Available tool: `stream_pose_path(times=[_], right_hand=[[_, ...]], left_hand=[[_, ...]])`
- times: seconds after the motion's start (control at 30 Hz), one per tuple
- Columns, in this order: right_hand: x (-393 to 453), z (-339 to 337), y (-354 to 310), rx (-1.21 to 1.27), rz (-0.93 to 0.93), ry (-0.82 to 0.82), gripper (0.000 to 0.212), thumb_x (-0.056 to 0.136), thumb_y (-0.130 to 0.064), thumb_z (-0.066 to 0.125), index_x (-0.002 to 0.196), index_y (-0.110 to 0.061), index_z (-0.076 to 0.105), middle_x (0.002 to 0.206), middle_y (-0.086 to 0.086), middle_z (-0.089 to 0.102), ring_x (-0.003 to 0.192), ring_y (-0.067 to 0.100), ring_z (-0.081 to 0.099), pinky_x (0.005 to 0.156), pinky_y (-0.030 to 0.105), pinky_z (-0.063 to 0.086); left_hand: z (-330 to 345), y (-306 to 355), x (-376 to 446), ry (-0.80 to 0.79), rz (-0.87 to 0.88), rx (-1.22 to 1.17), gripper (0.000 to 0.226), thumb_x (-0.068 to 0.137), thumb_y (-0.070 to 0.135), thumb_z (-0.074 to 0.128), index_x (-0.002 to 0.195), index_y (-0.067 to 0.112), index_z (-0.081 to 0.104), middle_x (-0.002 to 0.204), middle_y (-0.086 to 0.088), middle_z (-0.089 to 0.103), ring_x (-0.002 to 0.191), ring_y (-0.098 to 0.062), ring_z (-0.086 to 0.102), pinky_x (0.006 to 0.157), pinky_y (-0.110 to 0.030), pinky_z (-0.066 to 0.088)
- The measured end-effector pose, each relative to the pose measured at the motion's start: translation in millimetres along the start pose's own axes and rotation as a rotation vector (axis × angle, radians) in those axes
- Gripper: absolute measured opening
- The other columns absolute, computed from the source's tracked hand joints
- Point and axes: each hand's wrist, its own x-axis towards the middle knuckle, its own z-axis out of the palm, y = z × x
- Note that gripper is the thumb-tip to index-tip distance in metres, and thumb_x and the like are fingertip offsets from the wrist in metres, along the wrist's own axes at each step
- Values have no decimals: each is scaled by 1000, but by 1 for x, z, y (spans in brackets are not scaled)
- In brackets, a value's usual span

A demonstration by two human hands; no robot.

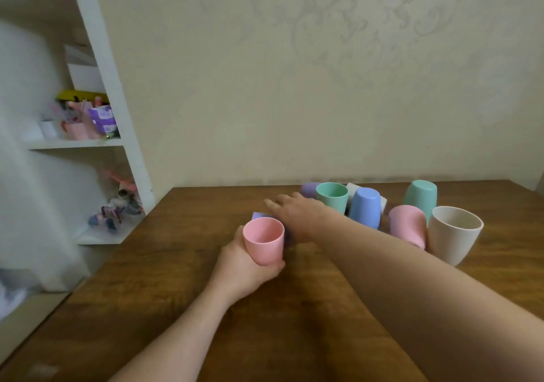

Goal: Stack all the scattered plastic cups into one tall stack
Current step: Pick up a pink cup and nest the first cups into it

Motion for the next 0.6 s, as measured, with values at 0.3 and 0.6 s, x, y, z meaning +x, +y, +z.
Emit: stream_pose_path(times=[0.3,0.6], right_hand=[[-40,30,2,288,197,200,51,85,-43,74,121,-19,46,116,8,65,113,34,56,78,42,45],[-81,-44,39,1330,399,543,65,74,-22,89,126,-25,50,111,2,68,98,25,71,69,34,60]], left_hand=[[1,2,3,-23,18,44,100,59,52,101,145,32,55,126,15,69,108,-9,67,73,-17,49],[20,20,17,-81,-22,17,104,58,57,100,148,34,52,129,11,70,112,-16,68,91,-36,59]])
